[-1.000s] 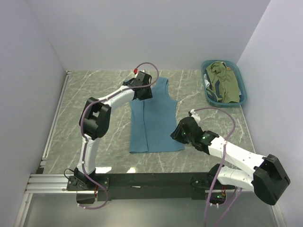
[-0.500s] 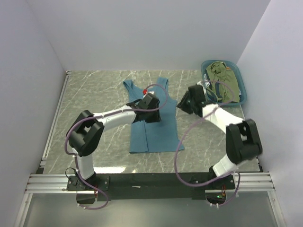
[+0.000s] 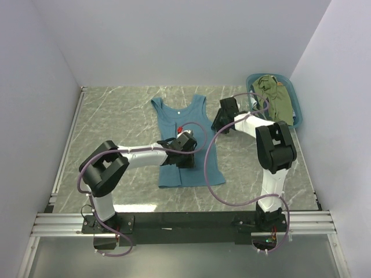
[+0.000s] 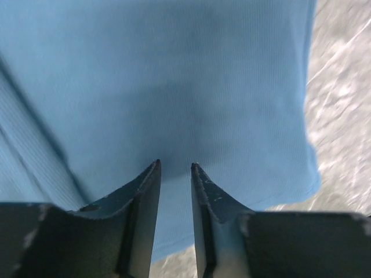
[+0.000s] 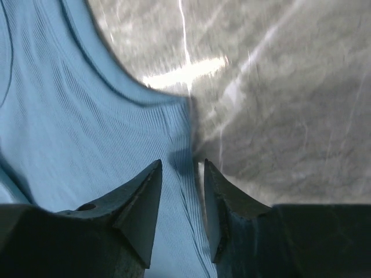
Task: Fold and stack the tank tops
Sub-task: Fold the tank top
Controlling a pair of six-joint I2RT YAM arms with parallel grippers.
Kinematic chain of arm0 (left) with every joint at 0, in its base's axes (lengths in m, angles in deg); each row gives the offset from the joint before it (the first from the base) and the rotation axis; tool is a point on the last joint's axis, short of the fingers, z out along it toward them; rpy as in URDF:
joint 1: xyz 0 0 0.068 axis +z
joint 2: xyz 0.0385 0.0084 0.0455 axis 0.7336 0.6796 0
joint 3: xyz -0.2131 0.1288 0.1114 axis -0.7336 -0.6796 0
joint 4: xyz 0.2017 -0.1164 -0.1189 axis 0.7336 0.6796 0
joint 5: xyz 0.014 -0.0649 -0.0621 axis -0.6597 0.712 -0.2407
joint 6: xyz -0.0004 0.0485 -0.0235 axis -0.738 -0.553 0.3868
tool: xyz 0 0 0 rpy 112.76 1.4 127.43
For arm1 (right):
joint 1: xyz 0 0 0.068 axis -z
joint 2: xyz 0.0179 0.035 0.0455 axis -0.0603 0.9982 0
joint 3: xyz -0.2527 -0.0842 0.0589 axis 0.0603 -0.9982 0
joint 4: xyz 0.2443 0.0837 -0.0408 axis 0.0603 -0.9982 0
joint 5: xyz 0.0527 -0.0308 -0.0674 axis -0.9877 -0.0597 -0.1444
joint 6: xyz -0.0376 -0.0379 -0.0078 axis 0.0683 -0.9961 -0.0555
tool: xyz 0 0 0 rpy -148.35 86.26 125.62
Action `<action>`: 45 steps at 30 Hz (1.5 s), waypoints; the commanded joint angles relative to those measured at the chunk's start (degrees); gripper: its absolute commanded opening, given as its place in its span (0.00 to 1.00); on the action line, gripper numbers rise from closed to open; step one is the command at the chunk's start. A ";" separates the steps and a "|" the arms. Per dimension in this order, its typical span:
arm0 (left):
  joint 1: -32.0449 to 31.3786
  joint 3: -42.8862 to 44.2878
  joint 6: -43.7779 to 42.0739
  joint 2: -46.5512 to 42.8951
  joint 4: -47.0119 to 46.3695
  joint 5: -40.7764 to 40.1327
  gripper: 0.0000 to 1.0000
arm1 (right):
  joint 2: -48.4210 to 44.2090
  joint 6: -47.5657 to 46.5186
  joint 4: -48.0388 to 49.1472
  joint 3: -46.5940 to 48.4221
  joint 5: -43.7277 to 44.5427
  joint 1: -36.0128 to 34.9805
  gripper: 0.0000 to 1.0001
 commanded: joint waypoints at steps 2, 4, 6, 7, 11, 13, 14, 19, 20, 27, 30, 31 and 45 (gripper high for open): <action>-0.36 -1.92 1.06 -4.16 0.54 -0.66 0.32 | 2.29 -1.84 -2.66 5.27 2.97 0.30 0.40; -0.36 -2.54 0.89 -4.52 2.20 -1.36 0.32 | 3.18 -2.19 -3.46 7.12 3.76 0.30 0.37; -0.36 -2.36 0.80 -4.78 3.70 -1.98 0.31 | 4.32 -2.54 -4.25 8.44 3.94 0.30 0.34; -0.36 -2.28 0.80 -4.69 5.36 -2.07 0.31 | 4.67 -2.63 -4.42 8.79 3.94 0.30 0.29; -0.28 -1.57 -0.78 -4.34 8.28 -3.56 0.30 | 4.59 -2.98 -4.34 7.83 4.73 0.30 0.13; -0.10 -1.40 -1.92 -4.25 9.16 -3.74 0.31 | 4.32 -3.07 -4.43 7.04 5.78 0.30 0.05; -0.10 -1.31 -2.36 -4.25 9.94 -3.39 0.30 | 3.80 -3.24 -4.34 6.34 6.05 0.30 0.02; 0.86 -0.69 -5.69 -5.39 12.94 -3.56 0.31 | -0.67 -2.11 -2.76 0.11 6.32 0.47 0.00; 0.95 -0.43 -6.23 -5.92 13.72 -3.39 0.31 | -2.86 -0.80 -2.58 -2.78 6.23 0.47 0.00; 0.61 2.30 -9.13 -12.15 14.00 2.40 0.38 | -14.82 2.73 3.13 -19.58 2.80 0.30 0.00; -2.63 2.03 -7.65 -14.35 12.16 3.38 0.43 | -18.17 2.73 3.84 -22.93 3.15 0.47 0.00; -3.95 1.51 -7.03 -14.71 11.28 3.99 0.44 | -18.61 2.56 3.92 -23.20 3.06 0.65 0.00; -21.72 2.73 3.08 -6.64 6.43 -3.64 0.49 | -17.65 0.89 3.48 -18.98 -2.21 4.60 0.00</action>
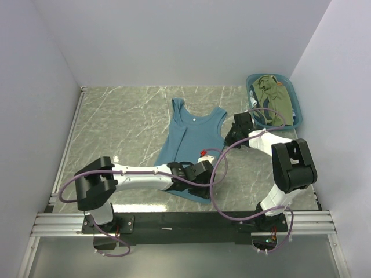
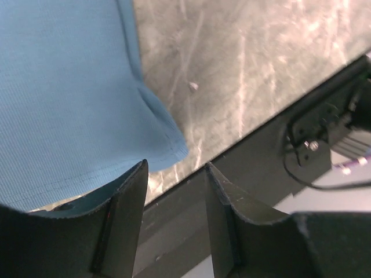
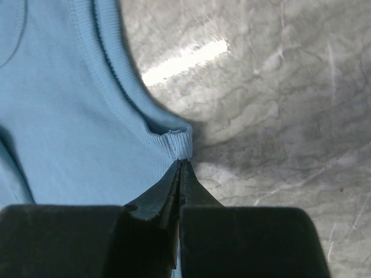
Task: Fold and stack the tank tops
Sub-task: Fold the tank top
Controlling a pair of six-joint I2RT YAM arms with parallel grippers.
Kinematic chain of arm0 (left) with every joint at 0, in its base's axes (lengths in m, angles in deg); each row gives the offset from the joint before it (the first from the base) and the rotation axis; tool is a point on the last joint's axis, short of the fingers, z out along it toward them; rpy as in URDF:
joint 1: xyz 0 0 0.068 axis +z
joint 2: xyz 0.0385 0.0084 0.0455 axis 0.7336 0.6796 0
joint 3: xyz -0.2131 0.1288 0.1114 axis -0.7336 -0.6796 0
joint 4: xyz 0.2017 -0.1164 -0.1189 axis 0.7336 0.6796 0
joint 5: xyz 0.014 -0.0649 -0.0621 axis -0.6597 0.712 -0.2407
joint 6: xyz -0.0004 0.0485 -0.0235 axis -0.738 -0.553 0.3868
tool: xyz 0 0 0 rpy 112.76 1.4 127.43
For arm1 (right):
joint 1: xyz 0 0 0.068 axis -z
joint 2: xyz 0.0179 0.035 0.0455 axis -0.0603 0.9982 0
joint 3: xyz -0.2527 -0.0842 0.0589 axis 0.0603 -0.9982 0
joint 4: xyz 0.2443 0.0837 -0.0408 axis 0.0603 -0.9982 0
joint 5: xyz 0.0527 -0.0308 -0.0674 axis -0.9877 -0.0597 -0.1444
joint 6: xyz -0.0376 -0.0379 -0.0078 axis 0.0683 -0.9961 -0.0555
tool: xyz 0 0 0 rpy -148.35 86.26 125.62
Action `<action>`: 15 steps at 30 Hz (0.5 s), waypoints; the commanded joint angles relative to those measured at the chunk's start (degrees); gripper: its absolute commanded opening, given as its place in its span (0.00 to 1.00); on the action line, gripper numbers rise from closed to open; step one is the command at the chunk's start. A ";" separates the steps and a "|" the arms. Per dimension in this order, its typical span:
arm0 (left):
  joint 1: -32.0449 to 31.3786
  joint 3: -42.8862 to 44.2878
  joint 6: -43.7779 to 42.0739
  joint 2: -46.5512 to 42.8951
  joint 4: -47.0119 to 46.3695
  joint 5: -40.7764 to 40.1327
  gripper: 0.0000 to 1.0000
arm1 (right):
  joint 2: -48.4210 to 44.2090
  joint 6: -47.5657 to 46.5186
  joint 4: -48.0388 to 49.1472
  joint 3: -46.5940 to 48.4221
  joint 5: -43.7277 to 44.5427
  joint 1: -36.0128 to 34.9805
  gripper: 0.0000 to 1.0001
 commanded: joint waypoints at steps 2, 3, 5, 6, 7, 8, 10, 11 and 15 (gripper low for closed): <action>-1.24 3.15 2.95 1.88 0.12 -5.27 0.49 | -0.12 -1.01 0.84 3.07 -0.75 0.80 0.00; -1.59 3.15 2.96 2.66 0.03 -5.54 0.49 | -0.03 -0.93 0.93 3.34 -1.01 0.80 0.00; -2.12 2.98 2.95 3.28 -0.49 -5.80 0.50 | 0.32 -0.93 0.93 3.77 -1.27 0.98 0.00; -2.30 3.15 2.96 4.07 -0.58 -6.32 0.50 | 0.41 -0.93 0.93 3.78 -1.27 1.07 0.00; -2.39 3.41 2.69 4.42 -0.67 -6.42 0.49 | 0.41 -0.84 1.01 3.95 -1.45 1.07 0.00; -3.08 3.68 2.52 4.60 -0.76 -6.85 0.49 | 0.58 -0.93 1.19 4.04 -1.62 1.07 0.00; -3.70 5.26 2.34 5.65 0.12 -8.61 0.49 | 0.76 -0.84 1.19 4.22 -1.71 1.15 0.00; -3.88 5.87 2.34 6.18 0.47 -8.96 0.48 | 0.85 -0.84 1.19 4.22 -1.63 1.15 0.00; -4.50 8.51 2.17 9.43 2.32 -11.34 0.46 | 0.76 -0.75 1.37 4.13 -2.06 1.07 0.00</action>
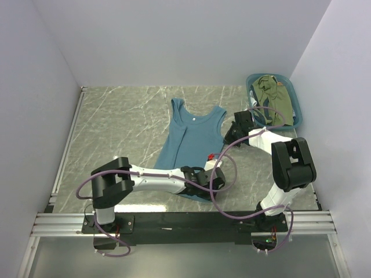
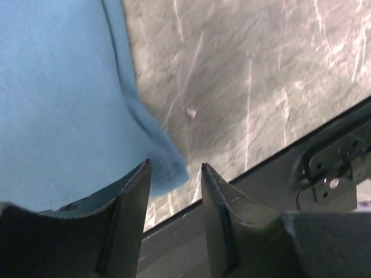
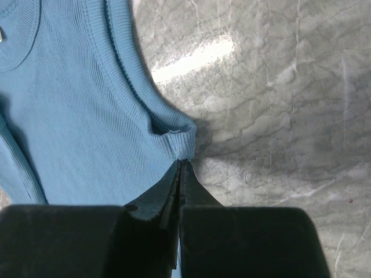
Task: Fold and stack the tank tops
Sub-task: Fold the tank top
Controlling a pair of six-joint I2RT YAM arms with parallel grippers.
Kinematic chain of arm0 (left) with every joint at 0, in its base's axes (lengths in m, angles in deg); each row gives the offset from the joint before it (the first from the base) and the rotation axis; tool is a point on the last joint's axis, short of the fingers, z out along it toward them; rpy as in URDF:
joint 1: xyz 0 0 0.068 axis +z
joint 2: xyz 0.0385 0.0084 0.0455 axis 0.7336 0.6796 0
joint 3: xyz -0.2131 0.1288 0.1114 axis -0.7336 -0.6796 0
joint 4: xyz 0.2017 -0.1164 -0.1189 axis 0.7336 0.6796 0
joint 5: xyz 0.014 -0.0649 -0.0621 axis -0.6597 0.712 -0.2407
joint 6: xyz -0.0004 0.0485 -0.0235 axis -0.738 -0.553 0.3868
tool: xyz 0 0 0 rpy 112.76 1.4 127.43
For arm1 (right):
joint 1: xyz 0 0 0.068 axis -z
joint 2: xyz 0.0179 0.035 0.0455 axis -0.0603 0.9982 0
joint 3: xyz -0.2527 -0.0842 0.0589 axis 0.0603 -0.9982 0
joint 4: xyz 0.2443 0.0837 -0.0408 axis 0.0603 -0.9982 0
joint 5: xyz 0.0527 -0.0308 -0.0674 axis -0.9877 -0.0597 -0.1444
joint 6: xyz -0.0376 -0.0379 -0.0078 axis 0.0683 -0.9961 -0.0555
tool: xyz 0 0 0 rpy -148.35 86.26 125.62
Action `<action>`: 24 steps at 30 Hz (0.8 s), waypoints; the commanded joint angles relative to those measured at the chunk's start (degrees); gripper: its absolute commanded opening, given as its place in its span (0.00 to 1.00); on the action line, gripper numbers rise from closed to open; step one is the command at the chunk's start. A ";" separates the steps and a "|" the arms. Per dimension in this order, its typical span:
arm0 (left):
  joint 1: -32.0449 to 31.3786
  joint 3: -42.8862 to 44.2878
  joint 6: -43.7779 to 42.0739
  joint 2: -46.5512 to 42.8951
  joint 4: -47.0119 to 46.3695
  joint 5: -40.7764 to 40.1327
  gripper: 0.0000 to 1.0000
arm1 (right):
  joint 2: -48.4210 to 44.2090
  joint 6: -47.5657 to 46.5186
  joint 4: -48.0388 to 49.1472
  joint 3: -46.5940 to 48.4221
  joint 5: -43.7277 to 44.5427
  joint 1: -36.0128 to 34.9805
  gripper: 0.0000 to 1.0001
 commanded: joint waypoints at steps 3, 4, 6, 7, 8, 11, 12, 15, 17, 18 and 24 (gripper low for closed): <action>-0.85 5.24 0.50 3.60 2.65 -4.52 0.42 | -0.38 -0.67 1.17 2.34 0.07 0.48 0.00; -0.85 5.51 0.94 3.96 3.26 -5.05 0.40 | -0.29 -0.84 1.08 2.34 0.16 0.48 0.00; -1.11 5.16 1.91 4.40 4.50 -6.37 0.35 | -0.38 -1.02 0.91 2.42 0.34 0.48 0.00; -1.20 4.98 2.09 4.23 4.68 -6.72 0.34 | -0.46 -1.10 0.99 2.42 0.43 0.56 0.00; -1.46 4.81 2.17 4.23 4.76 -6.90 0.32 | -0.55 -1.11 0.91 2.34 0.52 0.56 0.00; -1.81 3.93 2.61 3.70 4.15 -6.37 0.25 | -0.55 -1.11 0.82 2.42 0.60 0.56 0.00; -1.90 4.01 2.70 3.88 4.24 -6.20 0.22 | -0.55 -1.11 0.82 2.77 0.69 0.65 0.00; -2.95 4.98 2.53 4.14 5.11 -6.63 0.29 | -0.81 -1.28 0.64 2.95 0.87 0.65 0.00; -4.01 5.51 2.44 3.97 5.55 -7.60 0.39 | -0.99 -1.37 0.38 2.95 0.87 0.65 0.00; -4.19 5.94 2.44 3.70 6.16 -8.04 0.42 | -1.17 -1.37 0.38 3.13 0.96 0.65 0.00; -4.36 7.27 2.79 4.14 8.02 -9.80 0.38 | -1.43 -1.37 0.47 2.87 0.87 0.65 0.00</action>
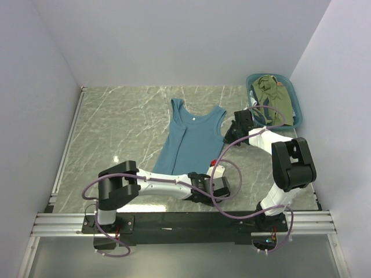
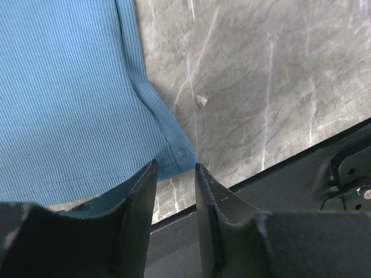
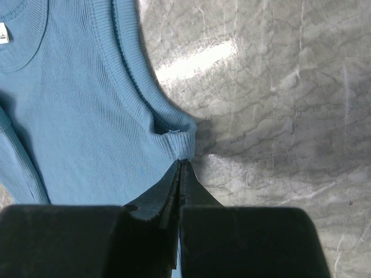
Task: Fold and stack the tank tops
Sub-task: Fold the tank top
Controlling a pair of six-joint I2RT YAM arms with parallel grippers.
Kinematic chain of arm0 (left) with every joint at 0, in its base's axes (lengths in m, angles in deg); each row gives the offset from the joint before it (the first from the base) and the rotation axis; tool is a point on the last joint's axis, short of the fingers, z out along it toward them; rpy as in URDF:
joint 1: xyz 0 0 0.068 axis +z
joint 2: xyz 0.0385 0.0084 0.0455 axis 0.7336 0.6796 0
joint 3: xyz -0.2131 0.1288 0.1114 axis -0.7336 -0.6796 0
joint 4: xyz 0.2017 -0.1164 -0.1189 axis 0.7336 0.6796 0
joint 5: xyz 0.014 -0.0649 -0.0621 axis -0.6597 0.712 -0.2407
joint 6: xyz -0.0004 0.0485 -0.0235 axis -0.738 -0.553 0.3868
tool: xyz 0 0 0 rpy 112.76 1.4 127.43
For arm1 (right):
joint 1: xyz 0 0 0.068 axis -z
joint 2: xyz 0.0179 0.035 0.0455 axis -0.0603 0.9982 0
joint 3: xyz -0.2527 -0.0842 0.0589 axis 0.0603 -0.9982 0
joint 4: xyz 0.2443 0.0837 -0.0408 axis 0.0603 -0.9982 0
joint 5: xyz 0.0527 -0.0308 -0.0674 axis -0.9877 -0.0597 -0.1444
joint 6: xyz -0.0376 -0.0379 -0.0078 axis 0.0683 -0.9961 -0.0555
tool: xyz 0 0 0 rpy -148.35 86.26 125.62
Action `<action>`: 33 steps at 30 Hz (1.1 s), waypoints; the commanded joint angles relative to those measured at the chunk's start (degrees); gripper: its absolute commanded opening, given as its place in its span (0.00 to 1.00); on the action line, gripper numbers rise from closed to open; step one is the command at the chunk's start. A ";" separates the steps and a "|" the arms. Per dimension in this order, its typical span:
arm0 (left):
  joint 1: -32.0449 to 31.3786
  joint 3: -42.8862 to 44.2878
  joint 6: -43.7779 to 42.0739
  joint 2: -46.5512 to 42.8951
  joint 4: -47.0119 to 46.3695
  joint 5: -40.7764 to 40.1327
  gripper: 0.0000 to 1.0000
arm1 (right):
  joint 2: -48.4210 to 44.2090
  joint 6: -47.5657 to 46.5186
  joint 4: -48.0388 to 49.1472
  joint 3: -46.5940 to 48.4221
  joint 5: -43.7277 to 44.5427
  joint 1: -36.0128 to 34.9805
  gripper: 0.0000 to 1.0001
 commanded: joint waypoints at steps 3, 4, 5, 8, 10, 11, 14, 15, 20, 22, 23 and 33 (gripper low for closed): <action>-0.12 3.14 -0.03 1.28 1.04 -2.30 0.35 | -1.52 -0.78 0.93 1.84 0.96 0.70 0.00; -0.12 3.31 -0.29 1.72 1.13 -2.30 0.34 | -1.61 -0.78 0.93 1.75 0.96 0.61 0.00; -0.21 3.49 -0.56 2.07 1.22 -2.48 0.34 | -1.69 -0.87 1.01 1.66 0.96 0.70 0.00; -0.30 4.37 -1.00 3.74 1.83 -2.83 0.33 | -1.61 -0.95 1.10 1.57 0.87 0.70 0.00; -0.30 4.72 -1.35 4.27 1.75 -2.57 0.33 | -1.52 -0.95 1.01 1.49 0.78 0.70 0.00; -0.30 4.90 -1.35 4.88 2.09 -2.56 0.33 | -1.61 -0.95 1.10 1.48 0.78 0.61 0.00; -0.65 5.16 -0.91 5.07 2.62 -3.00 0.27 | -1.96 -1.04 0.93 1.48 1.04 0.61 0.00; -0.74 4.81 -0.74 4.63 2.45 -3.18 0.19 | -2.13 -1.22 0.93 1.48 1.22 0.70 0.00; -0.83 2.45 -0.21 -1.07 -0.01 -3.01 0.01 | -3.54 -2.01 -1.26 2.80 3.41 0.70 0.00; -0.91 1.48 0.40 -3.10 -1.15 -3.35 0.01 | -3.72 -2.45 -2.58 3.68 3.59 0.78 0.00; -0.91 0.34 0.67 -4.94 -1.42 -3.44 0.00 | -3.72 -2.54 -3.03 4.12 3.59 0.70 0.00; 2.16 -9.33 5.85 -16.11 -4.49 -4.06 0.00 | -1.70 -2.36 -4.96 9.12 2.98 -0.97 0.00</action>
